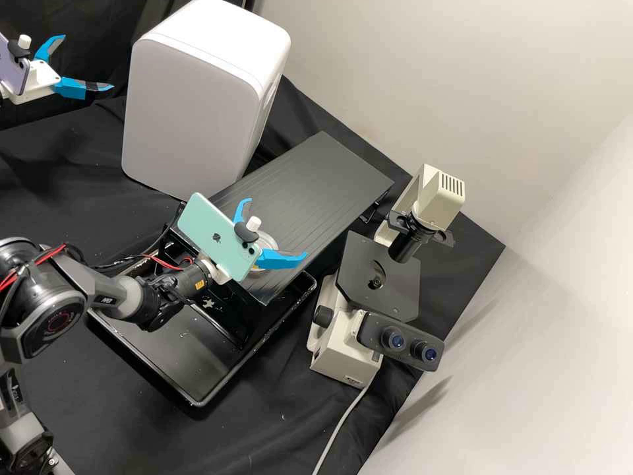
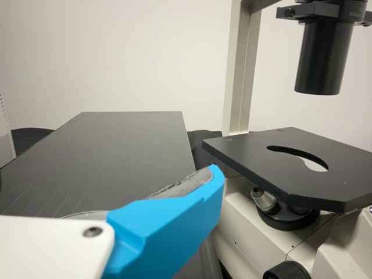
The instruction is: Remove the lid from the petri dish
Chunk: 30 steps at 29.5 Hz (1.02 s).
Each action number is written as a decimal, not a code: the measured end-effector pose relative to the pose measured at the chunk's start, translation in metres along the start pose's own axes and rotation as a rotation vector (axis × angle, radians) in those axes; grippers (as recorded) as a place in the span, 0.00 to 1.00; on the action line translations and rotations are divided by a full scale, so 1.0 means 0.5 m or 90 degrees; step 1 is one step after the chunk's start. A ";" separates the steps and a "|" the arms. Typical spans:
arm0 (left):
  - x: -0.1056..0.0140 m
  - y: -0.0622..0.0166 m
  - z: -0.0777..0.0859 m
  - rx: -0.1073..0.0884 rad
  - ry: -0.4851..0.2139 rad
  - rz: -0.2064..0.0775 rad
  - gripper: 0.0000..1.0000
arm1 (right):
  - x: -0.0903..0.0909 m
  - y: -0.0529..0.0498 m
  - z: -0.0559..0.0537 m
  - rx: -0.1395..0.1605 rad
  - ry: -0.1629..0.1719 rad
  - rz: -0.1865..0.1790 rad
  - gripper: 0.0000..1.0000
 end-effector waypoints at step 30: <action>-0.082 -0.056 0.133 -0.069 -0.141 -0.058 1.00 | 0.000 0.000 0.000 0.000 0.000 0.000 1.00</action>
